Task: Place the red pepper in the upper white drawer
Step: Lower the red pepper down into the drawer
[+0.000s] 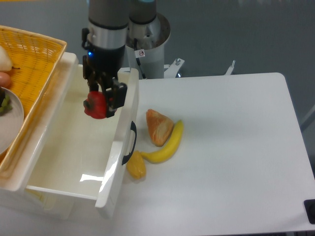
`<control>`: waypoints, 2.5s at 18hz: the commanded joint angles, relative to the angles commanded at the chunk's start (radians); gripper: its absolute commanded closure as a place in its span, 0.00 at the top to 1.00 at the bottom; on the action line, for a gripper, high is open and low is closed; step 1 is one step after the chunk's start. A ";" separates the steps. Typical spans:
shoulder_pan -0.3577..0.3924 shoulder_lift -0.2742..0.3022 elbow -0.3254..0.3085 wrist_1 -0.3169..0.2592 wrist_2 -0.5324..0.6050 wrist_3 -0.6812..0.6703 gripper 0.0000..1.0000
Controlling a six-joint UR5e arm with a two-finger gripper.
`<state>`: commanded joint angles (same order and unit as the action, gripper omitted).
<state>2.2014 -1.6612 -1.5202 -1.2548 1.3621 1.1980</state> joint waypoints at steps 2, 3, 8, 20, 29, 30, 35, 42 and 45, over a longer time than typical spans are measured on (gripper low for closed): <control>-0.006 -0.015 0.000 -0.002 0.018 0.015 0.06; -0.017 -0.020 0.000 -0.002 0.022 0.020 0.06; -0.051 -0.057 0.006 0.000 0.023 0.022 0.06; -0.074 -0.107 0.009 -0.031 0.038 0.071 0.06; -0.080 -0.140 0.008 -0.032 0.043 0.072 0.06; -0.081 -0.143 0.006 -0.032 0.045 0.072 0.07; -0.084 -0.155 0.003 -0.034 0.045 0.071 0.07; -0.103 -0.167 -0.002 -0.032 0.074 0.071 0.08; -0.104 -0.170 -0.002 -0.032 0.074 0.071 0.12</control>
<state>2.0970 -1.8316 -1.5217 -1.2870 1.4358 1.2686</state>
